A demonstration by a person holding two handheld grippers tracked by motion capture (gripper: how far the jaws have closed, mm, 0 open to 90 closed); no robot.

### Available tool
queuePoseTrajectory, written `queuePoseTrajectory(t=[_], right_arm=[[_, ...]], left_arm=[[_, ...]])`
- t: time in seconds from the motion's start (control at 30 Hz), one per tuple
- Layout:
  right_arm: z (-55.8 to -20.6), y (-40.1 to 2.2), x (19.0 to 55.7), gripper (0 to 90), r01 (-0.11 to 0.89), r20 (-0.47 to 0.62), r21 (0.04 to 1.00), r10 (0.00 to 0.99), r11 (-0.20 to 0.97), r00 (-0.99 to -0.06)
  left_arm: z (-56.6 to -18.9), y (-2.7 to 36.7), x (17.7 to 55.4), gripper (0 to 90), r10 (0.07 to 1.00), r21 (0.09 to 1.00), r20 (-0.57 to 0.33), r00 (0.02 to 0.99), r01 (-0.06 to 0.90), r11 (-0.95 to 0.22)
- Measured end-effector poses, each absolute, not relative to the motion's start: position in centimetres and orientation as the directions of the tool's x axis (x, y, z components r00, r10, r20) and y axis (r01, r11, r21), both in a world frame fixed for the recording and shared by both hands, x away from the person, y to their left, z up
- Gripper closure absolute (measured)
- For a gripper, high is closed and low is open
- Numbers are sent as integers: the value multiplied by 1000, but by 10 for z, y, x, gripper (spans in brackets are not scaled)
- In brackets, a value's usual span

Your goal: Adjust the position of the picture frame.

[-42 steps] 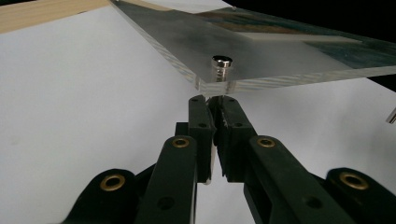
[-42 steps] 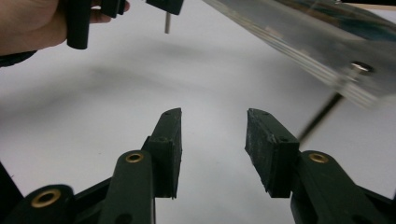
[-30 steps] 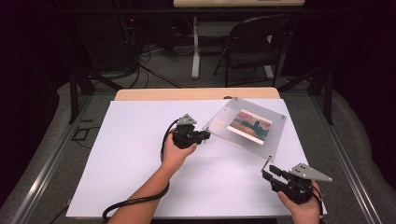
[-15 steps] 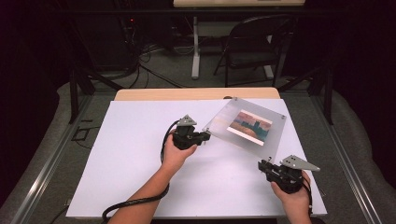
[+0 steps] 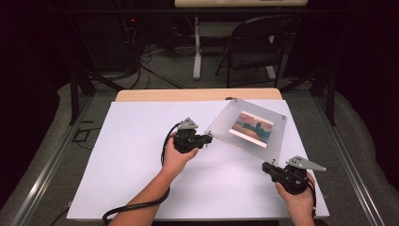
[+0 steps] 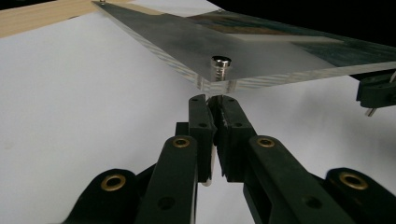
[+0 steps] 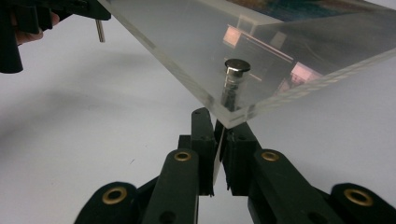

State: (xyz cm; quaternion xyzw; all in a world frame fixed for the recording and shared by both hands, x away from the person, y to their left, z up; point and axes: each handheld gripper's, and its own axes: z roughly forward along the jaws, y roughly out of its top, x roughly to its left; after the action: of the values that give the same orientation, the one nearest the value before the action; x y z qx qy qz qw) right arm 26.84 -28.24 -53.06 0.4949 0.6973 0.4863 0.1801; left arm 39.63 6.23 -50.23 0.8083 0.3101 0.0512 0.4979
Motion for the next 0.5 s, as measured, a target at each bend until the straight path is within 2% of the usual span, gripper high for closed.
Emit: queuePoseTrajectory(t=[0.5], right_arm=[[-535,-272,281,849,542,259,840,852,35,-455]], left_arm=[[-494,93,363,853,553,850,-213,805,432,-302]])
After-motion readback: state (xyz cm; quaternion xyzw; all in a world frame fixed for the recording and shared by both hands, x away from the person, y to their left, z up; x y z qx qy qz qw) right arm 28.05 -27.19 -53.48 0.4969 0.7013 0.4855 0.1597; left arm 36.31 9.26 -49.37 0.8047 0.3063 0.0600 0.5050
